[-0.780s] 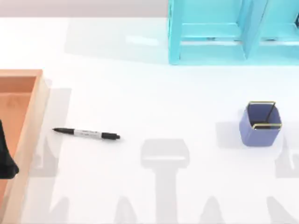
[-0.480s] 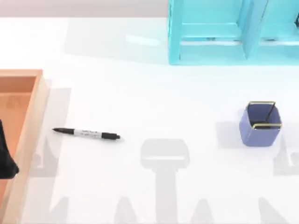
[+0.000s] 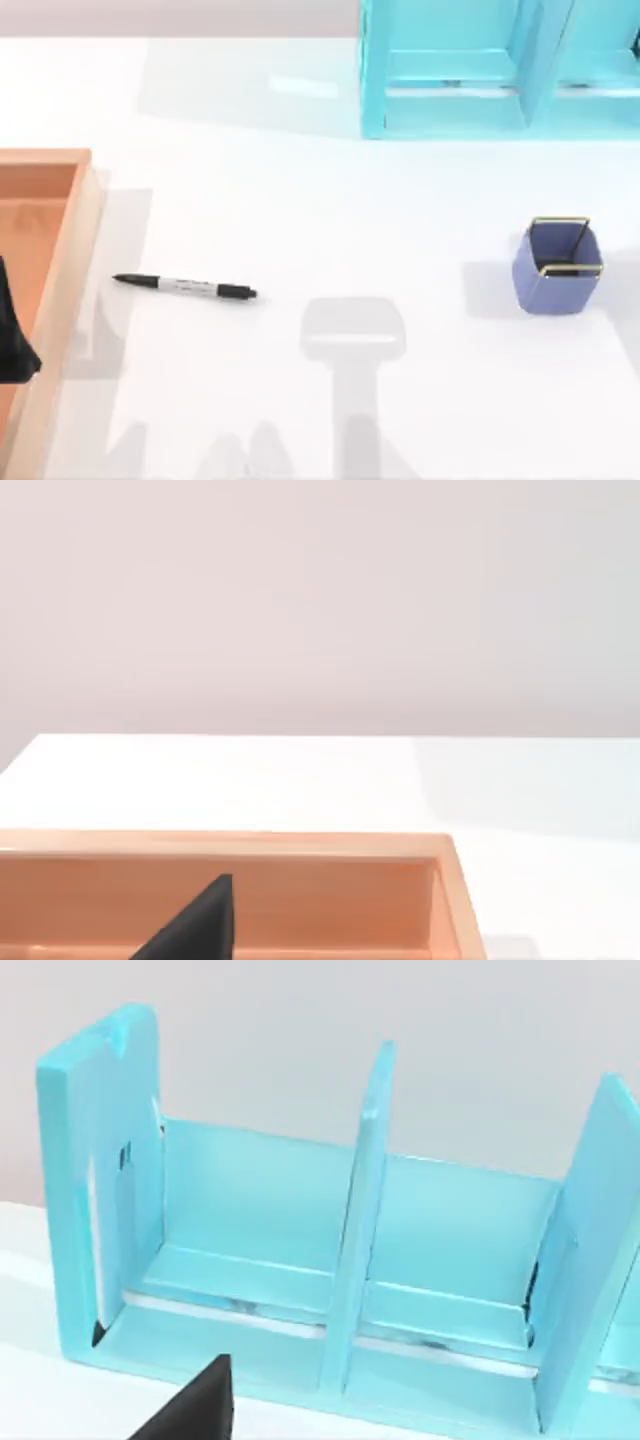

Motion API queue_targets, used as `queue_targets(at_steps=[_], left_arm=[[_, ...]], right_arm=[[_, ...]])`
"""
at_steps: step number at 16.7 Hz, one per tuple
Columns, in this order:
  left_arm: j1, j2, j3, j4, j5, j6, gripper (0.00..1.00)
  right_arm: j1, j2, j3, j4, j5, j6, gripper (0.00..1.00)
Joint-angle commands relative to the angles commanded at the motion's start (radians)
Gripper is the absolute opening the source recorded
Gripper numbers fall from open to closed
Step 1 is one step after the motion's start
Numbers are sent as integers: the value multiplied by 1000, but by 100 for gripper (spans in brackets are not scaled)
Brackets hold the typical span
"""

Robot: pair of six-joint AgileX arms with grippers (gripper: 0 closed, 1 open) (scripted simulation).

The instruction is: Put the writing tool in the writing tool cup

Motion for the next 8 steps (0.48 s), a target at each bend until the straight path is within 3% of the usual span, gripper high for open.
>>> queue_targets(at_steps=[8], left_arm=[[0, 0, 0, 0, 0, 0, 100]], right_arm=[[205, 862, 912, -486, 7, -180, 100]])
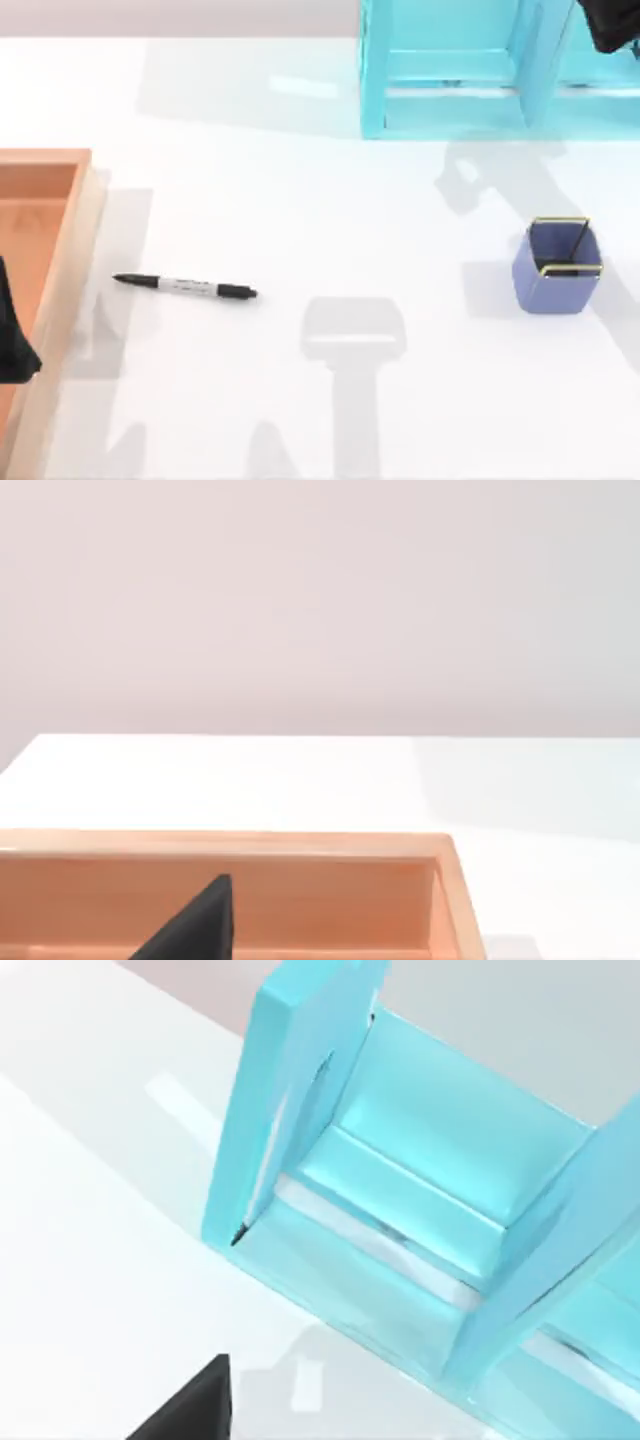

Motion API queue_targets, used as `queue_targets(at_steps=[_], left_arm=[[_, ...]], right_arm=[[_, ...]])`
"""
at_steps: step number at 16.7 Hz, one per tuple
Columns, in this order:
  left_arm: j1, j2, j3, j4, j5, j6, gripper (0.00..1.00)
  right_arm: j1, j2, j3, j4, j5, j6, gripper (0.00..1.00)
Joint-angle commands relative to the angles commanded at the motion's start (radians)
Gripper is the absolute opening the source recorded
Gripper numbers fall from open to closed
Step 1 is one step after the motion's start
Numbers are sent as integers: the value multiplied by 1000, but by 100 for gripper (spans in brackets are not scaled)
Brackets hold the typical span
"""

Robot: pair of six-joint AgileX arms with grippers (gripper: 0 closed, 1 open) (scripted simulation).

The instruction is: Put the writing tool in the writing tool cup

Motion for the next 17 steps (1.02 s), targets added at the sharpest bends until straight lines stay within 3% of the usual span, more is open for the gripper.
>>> queue_targets(at_steps=[4, 9, 17], left_arm=[[0, 0, 0, 0, 0, 0, 100], [0, 0, 0, 0, 0, 0, 100], [0, 0, 0, 0, 0, 0, 100]], right_arm=[[117, 462, 436, -268, -16, -85, 100], [266, 941, 840, -530, -59, -166, 100], [444, 1376, 1284, -718, -126, -246, 100]])
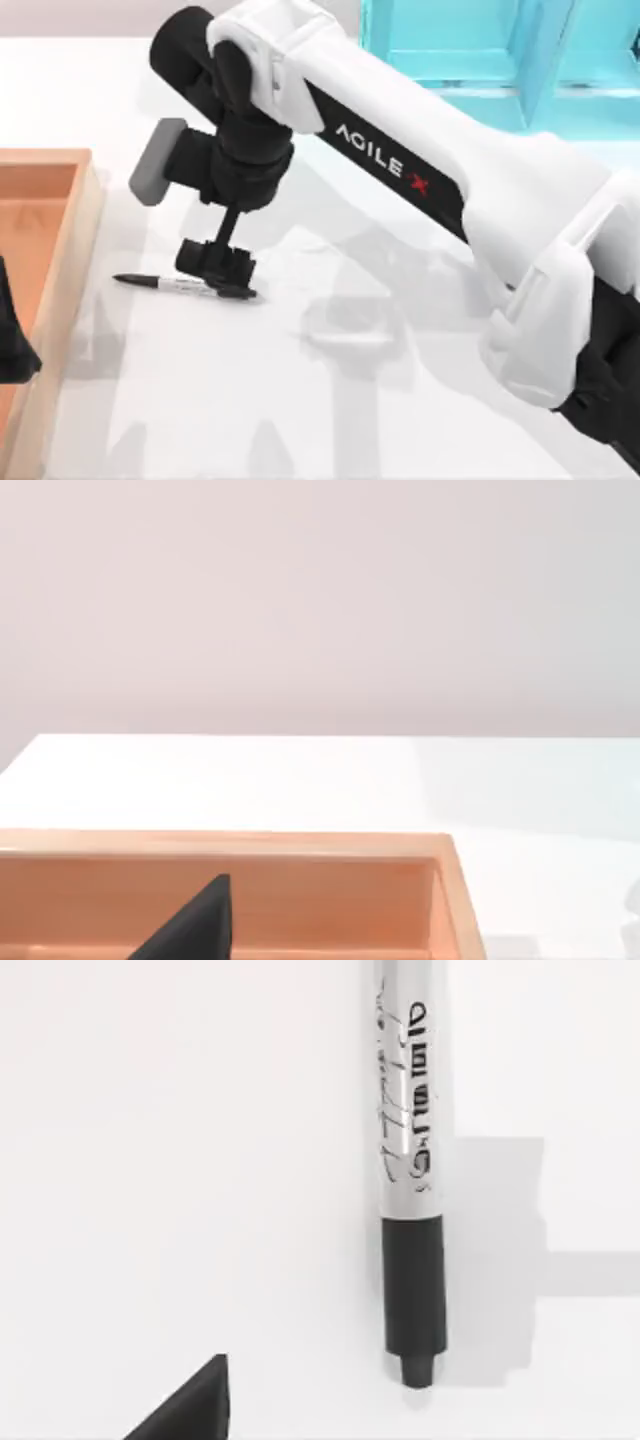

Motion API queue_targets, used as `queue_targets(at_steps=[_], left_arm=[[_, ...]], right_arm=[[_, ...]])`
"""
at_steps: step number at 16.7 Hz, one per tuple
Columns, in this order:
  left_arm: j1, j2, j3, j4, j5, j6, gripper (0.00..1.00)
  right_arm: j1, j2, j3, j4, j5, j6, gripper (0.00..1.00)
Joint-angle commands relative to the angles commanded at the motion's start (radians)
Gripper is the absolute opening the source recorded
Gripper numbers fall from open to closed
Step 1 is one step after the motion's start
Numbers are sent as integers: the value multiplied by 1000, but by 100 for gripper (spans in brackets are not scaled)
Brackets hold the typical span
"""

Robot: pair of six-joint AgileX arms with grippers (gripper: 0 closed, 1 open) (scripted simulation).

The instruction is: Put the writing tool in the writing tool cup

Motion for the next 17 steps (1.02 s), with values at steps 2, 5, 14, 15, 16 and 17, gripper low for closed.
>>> queue_targets(at_steps=[2, 5, 14, 15, 16, 17], left_arm=[[0, 0, 0, 0, 0, 0, 100], [0, 0, 0, 0, 0, 0, 100], [0, 0, 0, 0, 0, 0, 100], [0, 0, 0, 0, 0, 0, 100], [0, 0, 0, 0, 0, 0, 100], [0, 0, 0, 0, 0, 0, 100]], right_arm=[[20, 40, 69, -12, -8, -11, 100], [28, 56, 98, -15, -11, -15, 100], [37, 133, 96, 62, -7, -7, 100], [40, 159, 96, 88, -6, -3, 100], [44, 184, 96, 114, -5, 0, 100], [47, 208, 97, 138, -4, 4, 100]])
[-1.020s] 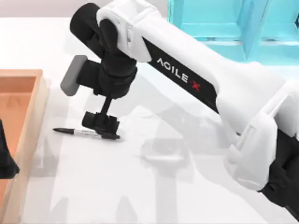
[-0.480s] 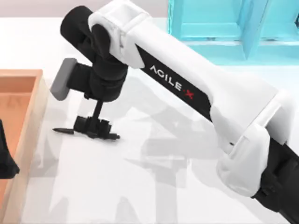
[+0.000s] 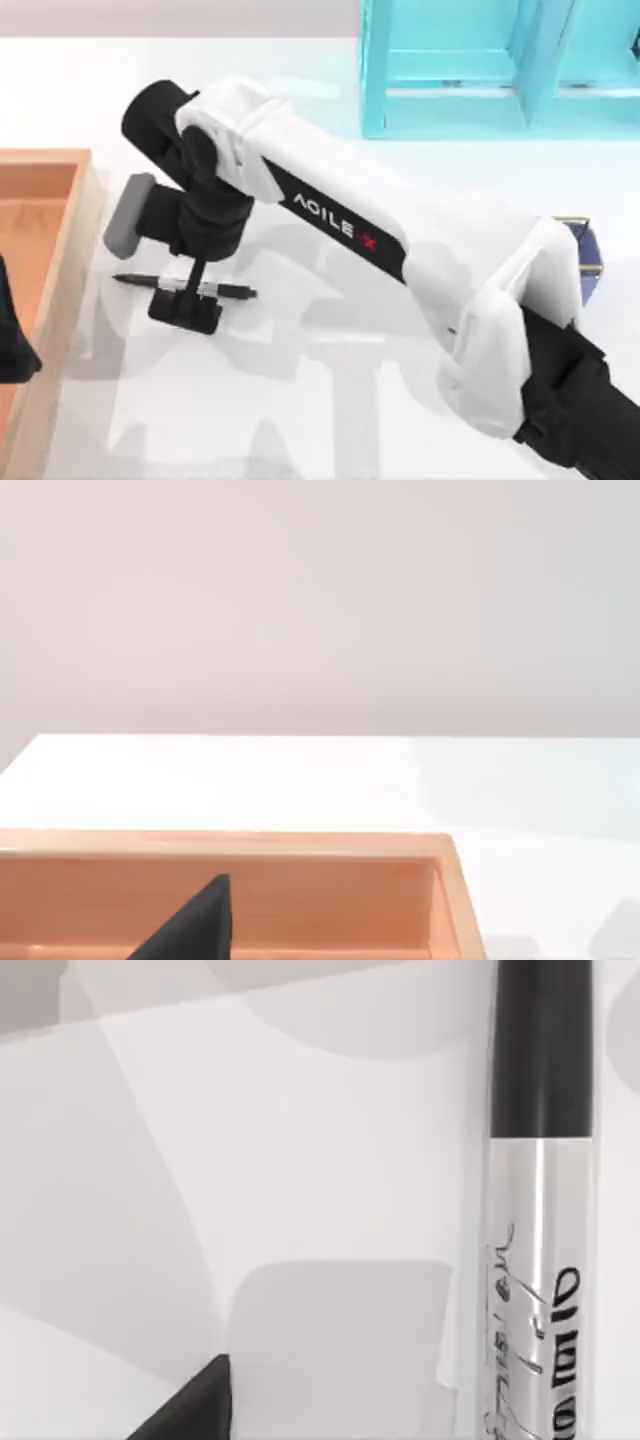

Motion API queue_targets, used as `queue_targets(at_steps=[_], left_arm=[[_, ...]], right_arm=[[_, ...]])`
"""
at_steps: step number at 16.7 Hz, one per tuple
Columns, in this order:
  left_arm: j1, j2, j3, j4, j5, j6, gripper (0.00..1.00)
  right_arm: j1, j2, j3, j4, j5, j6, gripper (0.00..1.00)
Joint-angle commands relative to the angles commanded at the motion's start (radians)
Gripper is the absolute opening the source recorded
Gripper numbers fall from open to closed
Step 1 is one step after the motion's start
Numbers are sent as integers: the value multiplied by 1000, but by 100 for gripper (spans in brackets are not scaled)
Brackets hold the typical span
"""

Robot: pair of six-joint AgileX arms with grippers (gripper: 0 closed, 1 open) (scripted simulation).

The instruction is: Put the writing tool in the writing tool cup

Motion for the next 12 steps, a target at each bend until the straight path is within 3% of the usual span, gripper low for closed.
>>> queue_targets(at_steps=[6, 12], left_arm=[[0, 0, 0, 0, 0, 0, 100], [0, 0, 0, 0, 0, 0, 100]], right_arm=[[5, 38, 0, 40, 2, 5, 100], [5, 38, 0, 40, 2, 5, 55]])
